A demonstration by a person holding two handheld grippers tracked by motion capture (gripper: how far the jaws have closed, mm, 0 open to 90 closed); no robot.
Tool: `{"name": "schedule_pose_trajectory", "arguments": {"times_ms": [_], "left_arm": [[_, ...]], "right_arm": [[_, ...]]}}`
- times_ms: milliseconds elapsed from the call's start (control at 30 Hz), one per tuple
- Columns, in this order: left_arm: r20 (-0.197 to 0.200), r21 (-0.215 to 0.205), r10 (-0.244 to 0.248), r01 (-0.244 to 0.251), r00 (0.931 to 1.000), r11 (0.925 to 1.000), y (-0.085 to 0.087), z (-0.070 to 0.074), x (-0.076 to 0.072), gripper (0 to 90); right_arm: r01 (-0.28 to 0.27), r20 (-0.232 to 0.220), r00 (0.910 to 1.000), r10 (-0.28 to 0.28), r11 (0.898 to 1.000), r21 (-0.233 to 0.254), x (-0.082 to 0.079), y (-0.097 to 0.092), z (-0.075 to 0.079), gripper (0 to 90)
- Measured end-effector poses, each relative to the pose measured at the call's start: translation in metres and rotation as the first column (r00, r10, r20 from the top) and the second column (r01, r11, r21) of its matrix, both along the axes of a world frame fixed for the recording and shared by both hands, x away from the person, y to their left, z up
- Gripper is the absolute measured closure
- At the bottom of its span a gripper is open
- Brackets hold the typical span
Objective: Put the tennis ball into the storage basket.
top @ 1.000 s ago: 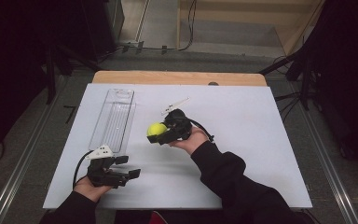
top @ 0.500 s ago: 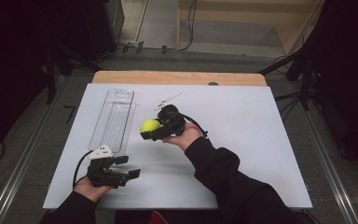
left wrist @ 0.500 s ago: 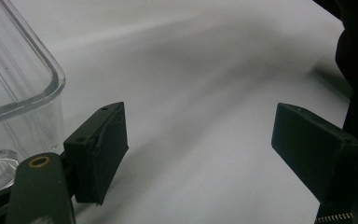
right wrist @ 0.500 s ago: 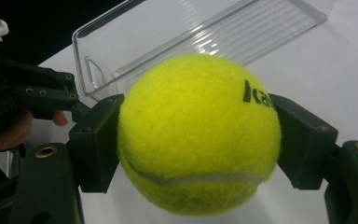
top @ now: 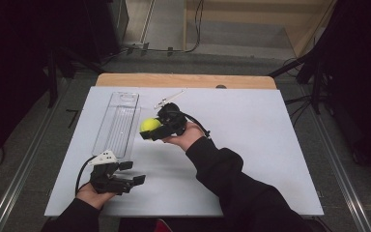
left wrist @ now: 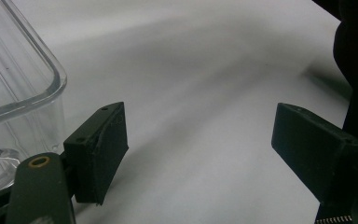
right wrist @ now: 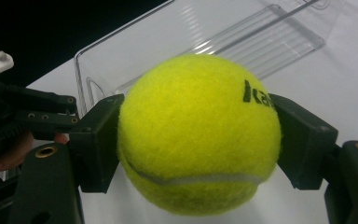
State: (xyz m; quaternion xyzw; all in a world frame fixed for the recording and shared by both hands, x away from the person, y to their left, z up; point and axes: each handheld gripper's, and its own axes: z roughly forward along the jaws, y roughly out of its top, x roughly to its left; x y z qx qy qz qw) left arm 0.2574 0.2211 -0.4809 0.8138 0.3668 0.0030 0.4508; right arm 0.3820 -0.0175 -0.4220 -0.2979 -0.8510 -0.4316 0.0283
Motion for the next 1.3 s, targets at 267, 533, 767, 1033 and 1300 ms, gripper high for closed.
{"name": "schedule_pose_trajectory", "arguments": {"times_ms": [267, 533, 767, 1033, 1300], "left_arm": [[0.001, 0.0, -0.001, 0.001, 1.0, 1.0, 0.0, 0.0, 0.0, 18.9], [0.005, 0.001, -0.002, 0.002, 1.0, 1.0, 0.0, 0.001, 0.0, 18.9], [0.007, 0.003, -0.004, 0.004, 1.0, 1.0, 0.0, 0.0, 0.0, 18.9], [0.001, 0.001, -0.004, 0.004, 1.0, 1.0, 0.0, 0.0, 0.0, 18.9], [0.0, 0.002, -0.003, 0.003, 1.0, 1.0, -0.001, 0.0, 0.0, 18.9]], "right_arm": [[-0.003, 0.012, 0.9999, 0.003, 1.0, -0.002, 0.005, 0.011, 0.006, 23.6], [-0.004, 0.018, 0.9998, 0.004, 1.0, -0.003, 0.012, 0.026, 0.014, 23.6], [-0.013, 0.026, 0.9996, 0.013, 1.0, 0.005, 0.018, 0.038, 0.021, 23.6], [-0.019, 0.029, 0.9994, 0.019, 1.0, 0.008, 0.023, 0.049, 0.026, 23.6], [-0.02, 0.02, 0.9996, 0.02, 1.0, -0.005, 0.029, 0.059, 0.025, 23.6]]}}
